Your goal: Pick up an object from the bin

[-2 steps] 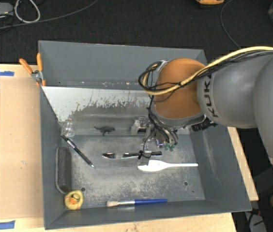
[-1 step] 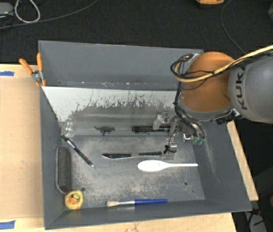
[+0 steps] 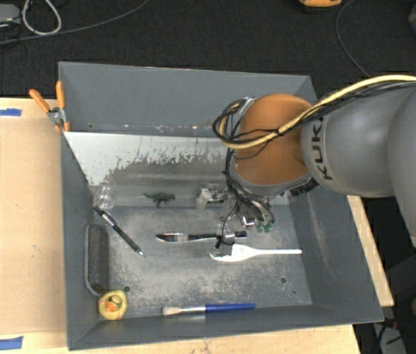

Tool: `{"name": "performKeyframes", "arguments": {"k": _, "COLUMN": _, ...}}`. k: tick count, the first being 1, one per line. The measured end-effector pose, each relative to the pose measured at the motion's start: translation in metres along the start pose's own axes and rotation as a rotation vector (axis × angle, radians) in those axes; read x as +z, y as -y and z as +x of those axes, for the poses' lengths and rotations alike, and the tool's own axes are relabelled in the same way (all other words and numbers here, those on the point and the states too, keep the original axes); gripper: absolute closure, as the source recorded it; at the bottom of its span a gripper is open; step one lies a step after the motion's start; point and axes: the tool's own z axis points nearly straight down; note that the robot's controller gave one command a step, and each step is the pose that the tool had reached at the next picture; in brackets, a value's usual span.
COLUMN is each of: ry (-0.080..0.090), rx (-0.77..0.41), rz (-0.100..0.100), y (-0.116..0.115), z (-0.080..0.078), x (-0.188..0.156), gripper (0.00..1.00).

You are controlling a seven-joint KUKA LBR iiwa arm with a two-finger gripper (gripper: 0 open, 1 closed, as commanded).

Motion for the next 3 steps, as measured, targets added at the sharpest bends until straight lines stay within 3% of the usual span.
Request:
{"name": "performKeyframes", "arguments": {"k": 1, "ry": 0.013, "rx": 0.319, "rz": 0.004, "y": 0.033, "z": 0.013, "x": 0.041, "gripper": 0.00}}
{"name": "performKeyframes", "arguments": {"k": 2, "ry": 0.007, "rx": -0.103, "rz": -0.004, "y": -0.006, "z": -0.006, "x": 0.049, "gripper": 1.00}}
{"name": "performKeyframes", "arguments": {"k": 3, "ry": 0.007, "rx": -0.101, "rz": -0.004, "y": -0.006, "z": -0.006, "x": 0.048, "gripper": 1.00}}
